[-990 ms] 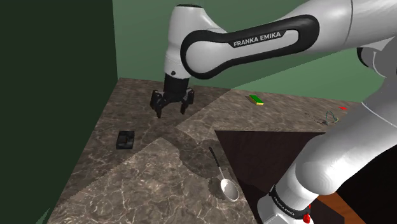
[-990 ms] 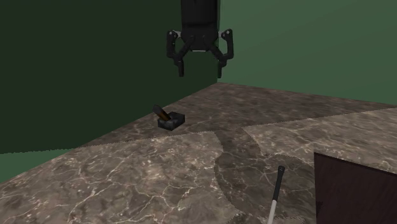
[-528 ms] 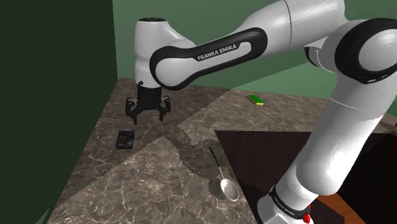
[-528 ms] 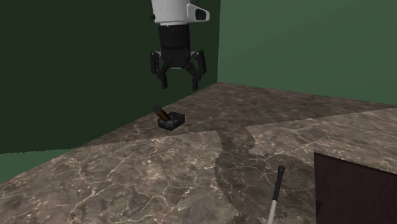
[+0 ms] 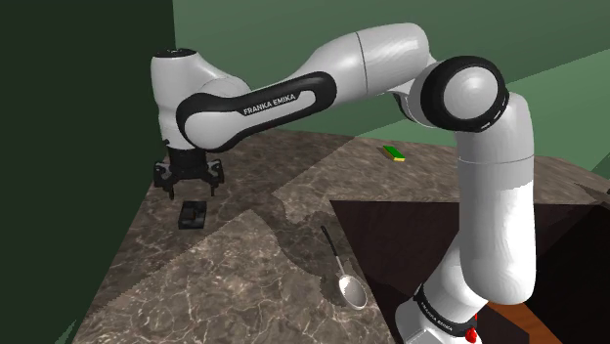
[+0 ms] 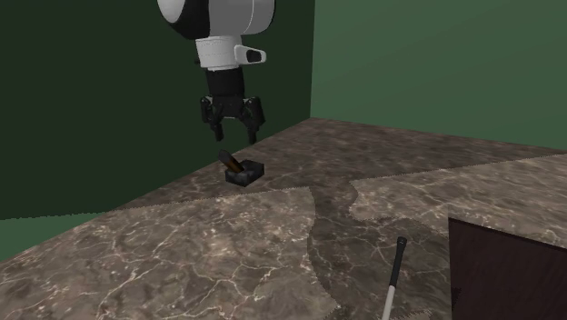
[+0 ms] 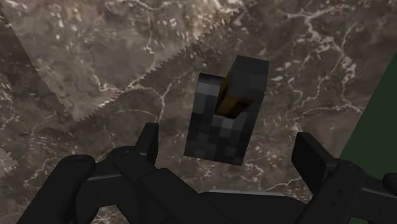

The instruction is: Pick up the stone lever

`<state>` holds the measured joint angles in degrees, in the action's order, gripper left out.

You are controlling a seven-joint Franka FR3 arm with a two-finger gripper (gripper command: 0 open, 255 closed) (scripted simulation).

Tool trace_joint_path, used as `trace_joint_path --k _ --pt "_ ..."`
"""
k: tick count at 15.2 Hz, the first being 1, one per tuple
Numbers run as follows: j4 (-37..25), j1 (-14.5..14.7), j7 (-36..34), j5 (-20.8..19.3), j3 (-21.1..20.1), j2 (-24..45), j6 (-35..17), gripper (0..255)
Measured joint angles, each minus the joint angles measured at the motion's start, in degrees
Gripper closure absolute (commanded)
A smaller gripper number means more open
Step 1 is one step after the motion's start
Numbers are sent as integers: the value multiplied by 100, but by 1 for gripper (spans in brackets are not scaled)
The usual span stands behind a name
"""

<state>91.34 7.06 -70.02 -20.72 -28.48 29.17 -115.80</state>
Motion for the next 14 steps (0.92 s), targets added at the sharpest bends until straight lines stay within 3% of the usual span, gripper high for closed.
trace_joint_path --k 8,9,14 --pt "-47 152 -243 -222 145 446 -332 0" --pt "-44 159 -253 -233 151 466 -354 255" --pt "-46 165 -263 -244 157 478 -370 255"
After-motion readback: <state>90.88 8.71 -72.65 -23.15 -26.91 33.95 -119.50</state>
